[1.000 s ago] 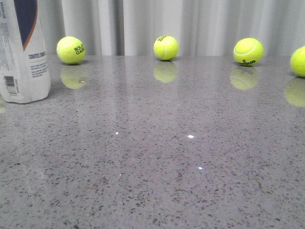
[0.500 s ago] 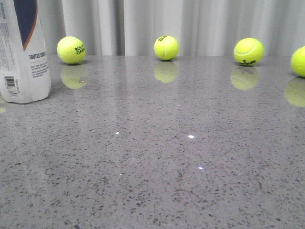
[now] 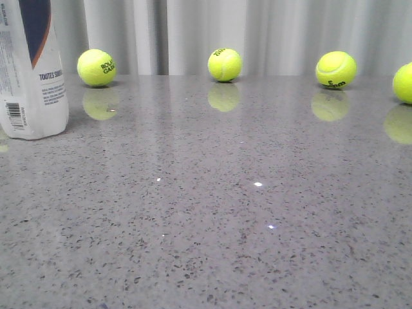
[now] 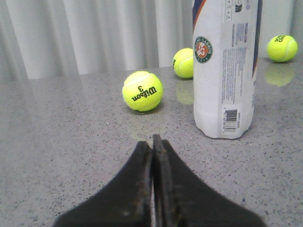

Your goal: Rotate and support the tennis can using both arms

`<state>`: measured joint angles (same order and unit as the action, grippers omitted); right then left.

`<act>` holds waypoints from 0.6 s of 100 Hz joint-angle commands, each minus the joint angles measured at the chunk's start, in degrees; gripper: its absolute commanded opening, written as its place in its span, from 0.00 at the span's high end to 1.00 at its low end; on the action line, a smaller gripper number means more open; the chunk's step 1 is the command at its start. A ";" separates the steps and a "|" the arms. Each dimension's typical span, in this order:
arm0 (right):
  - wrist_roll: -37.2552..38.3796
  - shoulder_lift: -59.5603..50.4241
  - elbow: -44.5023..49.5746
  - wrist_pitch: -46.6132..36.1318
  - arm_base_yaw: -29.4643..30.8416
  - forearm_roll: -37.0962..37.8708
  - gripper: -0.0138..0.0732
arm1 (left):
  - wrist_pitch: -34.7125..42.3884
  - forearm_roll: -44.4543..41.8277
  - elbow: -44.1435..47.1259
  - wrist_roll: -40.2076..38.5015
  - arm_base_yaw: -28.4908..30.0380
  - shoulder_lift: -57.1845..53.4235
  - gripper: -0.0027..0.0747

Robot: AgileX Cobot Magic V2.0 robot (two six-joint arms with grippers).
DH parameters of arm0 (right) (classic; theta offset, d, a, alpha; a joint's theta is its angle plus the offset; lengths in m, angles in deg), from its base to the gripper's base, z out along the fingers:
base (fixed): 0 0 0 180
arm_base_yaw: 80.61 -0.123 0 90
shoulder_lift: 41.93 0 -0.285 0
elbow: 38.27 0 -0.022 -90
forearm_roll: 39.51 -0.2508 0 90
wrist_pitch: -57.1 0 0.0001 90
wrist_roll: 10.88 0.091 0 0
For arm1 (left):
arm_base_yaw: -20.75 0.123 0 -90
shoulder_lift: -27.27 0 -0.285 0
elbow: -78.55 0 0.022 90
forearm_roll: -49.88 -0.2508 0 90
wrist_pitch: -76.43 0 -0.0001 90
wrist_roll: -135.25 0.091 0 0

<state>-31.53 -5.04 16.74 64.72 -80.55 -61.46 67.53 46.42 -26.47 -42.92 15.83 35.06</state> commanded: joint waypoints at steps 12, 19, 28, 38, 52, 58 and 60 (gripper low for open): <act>-0.06 -0.01 -1.57 -4.51 0.49 -0.53 0.92 | 6.15 -1.69 1.39 -1.42 0.17 -2.42 0.99; -0.06 0.05 -1.57 -4.52 0.49 -0.53 0.92 | 8.00 -1.90 2.60 -1.83 0.17 -2.42 0.99; -0.06 0.05 -1.57 -4.45 0.49 -0.53 0.92 | 10.16 -2.03 4.14 -2.41 0.17 -2.42 0.99; -0.06 0.05 -1.57 -4.45 0.49 -0.53 0.92 | 10.85 -2.03 4.75 -2.41 0.17 -2.42 0.99; -0.06 0.05 -1.57 -4.45 0.49 -0.53 0.92 | 11.04 -1.53 4.75 -2.41 0.17 -2.42 0.99; -0.06 0.05 -1.57 -4.45 0.49 -0.53 0.92 | 11.04 -1.53 4.75 -2.41 0.17 -2.42 0.99; -0.06 0.05 -1.57 -4.45 0.49 -0.53 0.92 | 11.04 -1.53 4.75 -2.41 0.17 -2.42 0.99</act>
<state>-31.53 -5.13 16.74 64.72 -80.55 -61.46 73.60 44.46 -24.49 -44.75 15.83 34.82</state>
